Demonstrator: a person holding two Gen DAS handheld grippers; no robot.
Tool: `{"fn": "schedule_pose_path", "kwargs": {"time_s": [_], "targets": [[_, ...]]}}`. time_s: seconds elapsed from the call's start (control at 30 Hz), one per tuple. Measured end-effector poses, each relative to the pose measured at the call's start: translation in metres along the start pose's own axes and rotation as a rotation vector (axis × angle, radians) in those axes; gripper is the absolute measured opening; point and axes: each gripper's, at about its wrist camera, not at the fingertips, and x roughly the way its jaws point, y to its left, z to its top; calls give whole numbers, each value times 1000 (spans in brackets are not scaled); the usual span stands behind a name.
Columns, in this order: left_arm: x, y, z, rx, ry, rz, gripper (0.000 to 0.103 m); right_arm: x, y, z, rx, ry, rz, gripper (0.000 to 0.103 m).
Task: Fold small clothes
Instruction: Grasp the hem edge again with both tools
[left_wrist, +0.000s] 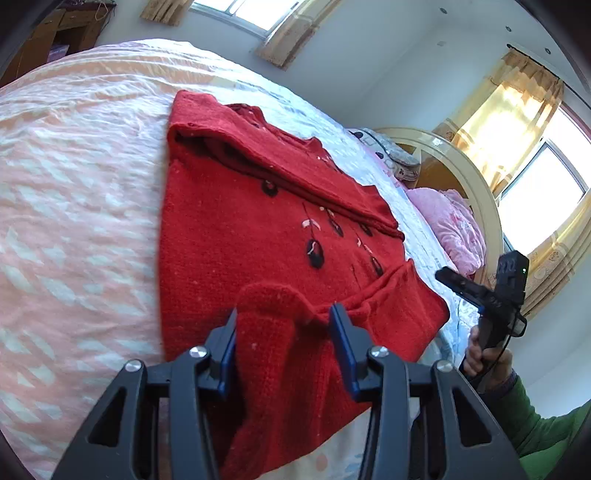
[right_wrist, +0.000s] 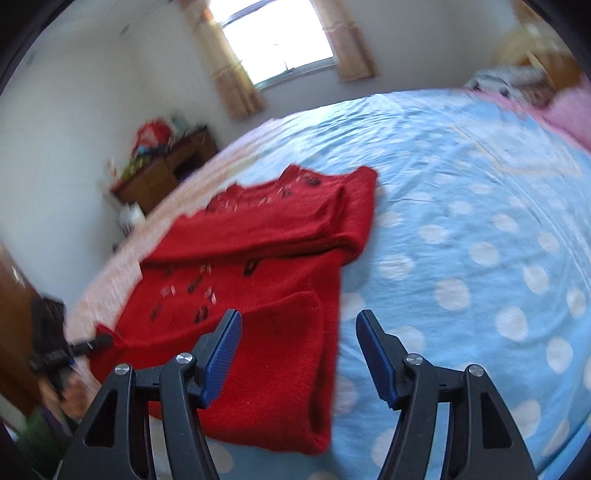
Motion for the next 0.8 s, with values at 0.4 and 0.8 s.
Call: {"fn": "schedule_pose_path", "kwargs": {"time_s": [0.4,0.8], "targets": [[-8,0,-4,18,-31,26,13,50,39,-7,-242,85,-143,12],[-9,-3,-1,48,-37,69,13,16,25,-12,-89,18,-113,10]]}}
